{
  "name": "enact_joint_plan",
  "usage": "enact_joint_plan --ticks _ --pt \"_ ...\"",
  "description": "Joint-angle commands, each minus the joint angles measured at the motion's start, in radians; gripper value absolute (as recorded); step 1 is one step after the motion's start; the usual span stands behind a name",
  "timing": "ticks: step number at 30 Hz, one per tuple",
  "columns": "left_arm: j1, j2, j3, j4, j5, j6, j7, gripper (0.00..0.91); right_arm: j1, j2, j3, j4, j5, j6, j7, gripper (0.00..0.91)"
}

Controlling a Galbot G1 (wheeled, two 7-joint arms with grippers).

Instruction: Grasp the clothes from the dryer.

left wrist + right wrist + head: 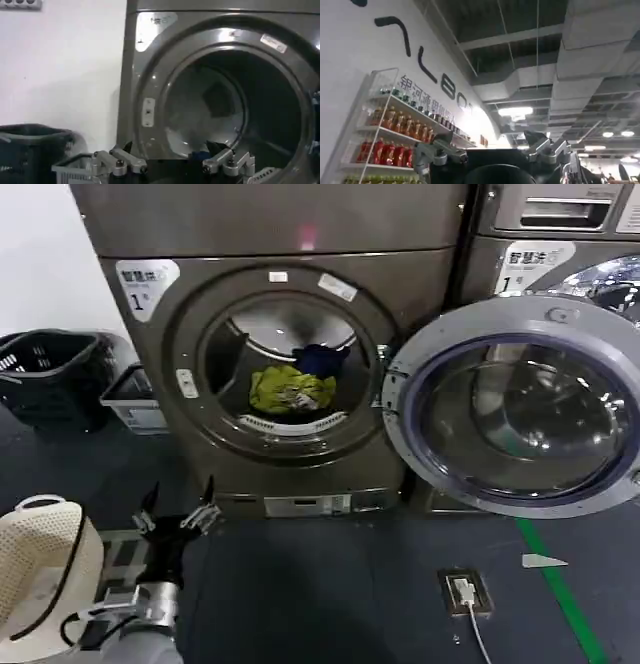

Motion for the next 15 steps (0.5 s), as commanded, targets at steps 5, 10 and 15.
enact_joint_plan --ticks 5,10,15 --pt "0.007 -0.001 -0.001 -0.001 -0.001 0.0 0.004 0.907 0.004 0.004 0.0 0.003 0.004 0.006 -0.003 0.907" --pt "0.009 -0.004 -0.002 -0.003 0.0 -0.001 0.004 0.907 0.002 0.01 -0.005 0.007 0.004 0.008 -0.006 0.907" --pt "0.009 0.002 -0.002 -0.001 0.001 -0.001 0.004 0.907 0.004 0.014 -0.017 0.013 0.011 0.041 -0.004 0.907"
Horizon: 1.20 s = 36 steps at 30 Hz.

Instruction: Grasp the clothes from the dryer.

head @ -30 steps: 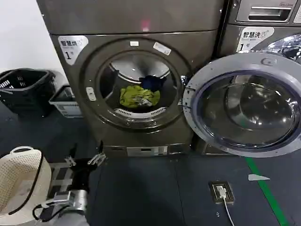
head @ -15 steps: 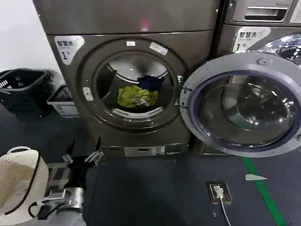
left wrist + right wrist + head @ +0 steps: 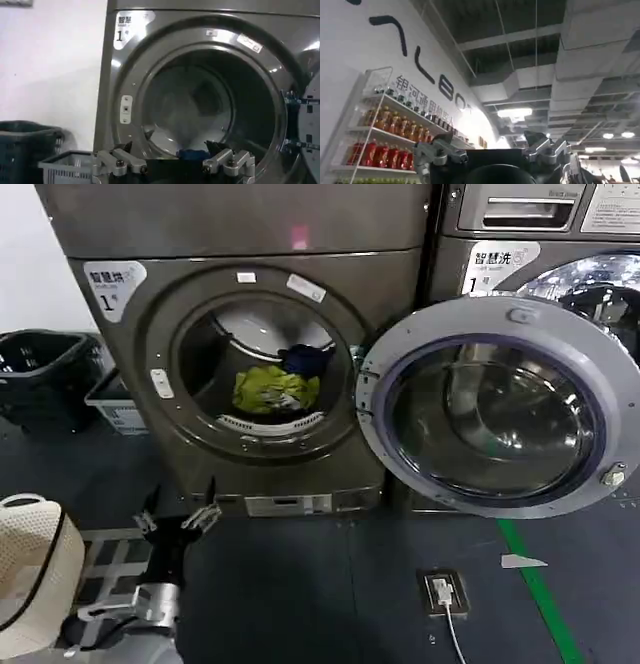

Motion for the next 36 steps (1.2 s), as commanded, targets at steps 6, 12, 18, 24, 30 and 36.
enact_joint_plan --ticks 6,12,18,24,30,36 --pt "-0.004 -0.001 0.001 -0.001 0.002 0.003 0.002 0.907 0.007 0.004 -0.014 0.008 0.026 0.08 -0.013 0.907" --pt "-0.022 -0.002 0.001 0.006 0.001 0.005 0.004 0.907 0.005 0.005 -0.017 0.004 0.031 0.115 -0.014 0.907" --pt "-0.032 0.008 0.025 0.013 0.008 0.006 0.007 0.907 -0.002 0.009 -0.01 0.002 0.038 0.132 -0.009 0.907" --pt "-0.042 0.013 0.041 0.014 0.012 0.008 0.008 0.907 -0.016 0.015 0.01 0.002 0.046 0.133 -0.008 0.907" --pt "-0.041 0.012 0.043 0.015 0.011 0.007 0.009 0.907 -0.02 0.021 0.015 0.009 0.056 0.132 -0.011 0.907" --pt "-0.039 0.01 0.043 0.017 0.013 0.007 0.008 0.907 -0.019 0.021 0.014 0.009 0.056 0.132 -0.009 0.907"
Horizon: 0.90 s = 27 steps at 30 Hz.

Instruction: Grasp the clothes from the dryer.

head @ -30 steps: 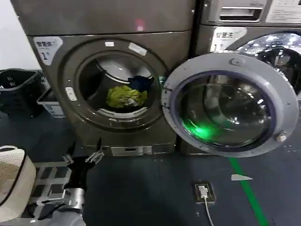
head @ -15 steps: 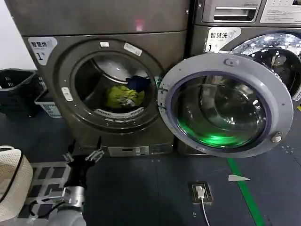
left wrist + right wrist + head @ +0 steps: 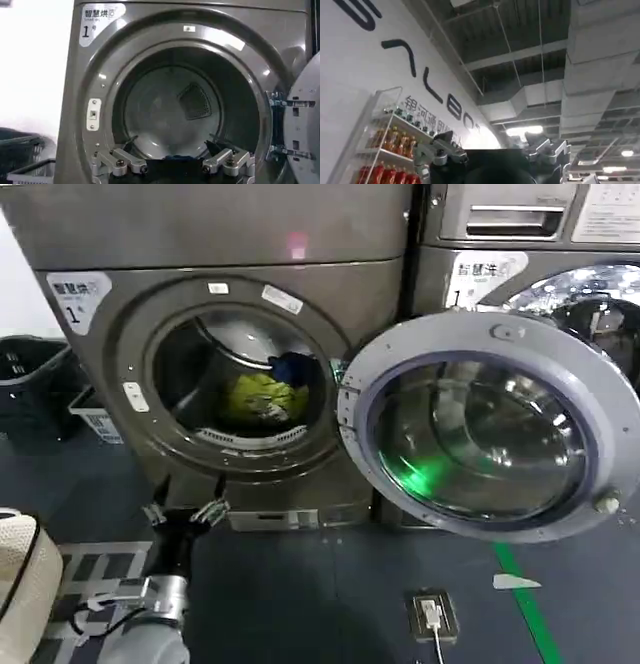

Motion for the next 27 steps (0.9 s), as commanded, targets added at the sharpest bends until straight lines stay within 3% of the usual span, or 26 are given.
enact_joint_plan --ticks 1,27 --pt "0.001 0.002 0.003 0.001 0.002 0.001 0.0 0.907 0.002 0.001 -0.001 0.0 0.001 0.002 0.0 0.907" --pt "0.0 0.006 0.004 0.002 0.002 0.0 0.002 0.907 0.002 0.002 -0.002 0.002 -0.002 -0.003 0.011 0.907"
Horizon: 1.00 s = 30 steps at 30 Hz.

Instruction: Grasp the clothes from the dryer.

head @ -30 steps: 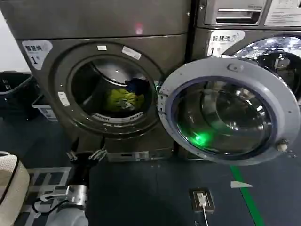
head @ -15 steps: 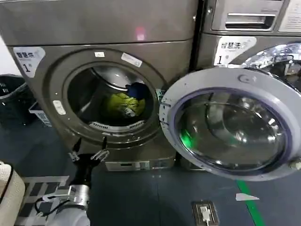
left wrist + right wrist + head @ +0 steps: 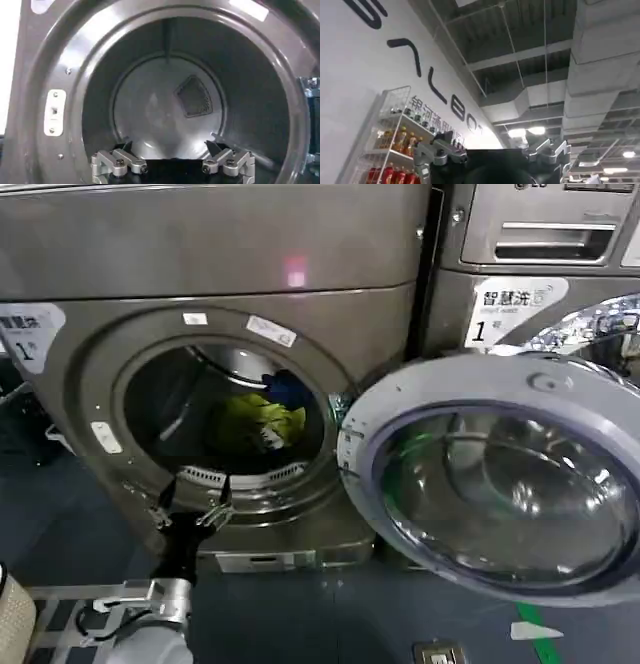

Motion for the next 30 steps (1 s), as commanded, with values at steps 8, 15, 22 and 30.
enact_joint_plan --ticks 8,15,22,30 --pt "-0.017 0.004 0.009 0.003 -0.002 0.008 0.001 0.907 0.0 -0.001 0.003 -0.003 -0.001 -0.003 -0.001 0.907" --pt "-0.014 0.004 0.008 0.006 -0.001 0.008 0.001 0.907 0.004 0.003 -0.002 0.001 -0.001 -0.002 -0.001 0.907" --pt "-0.014 0.005 0.009 0.007 -0.001 0.008 0.002 0.907 0.006 0.01 -0.006 0.006 0.0 -0.002 -0.005 0.907" --pt "-0.011 0.007 0.01 0.003 -0.001 0.008 0.002 0.907 0.003 0.013 -0.007 0.016 0.006 -0.001 0.001 0.907"
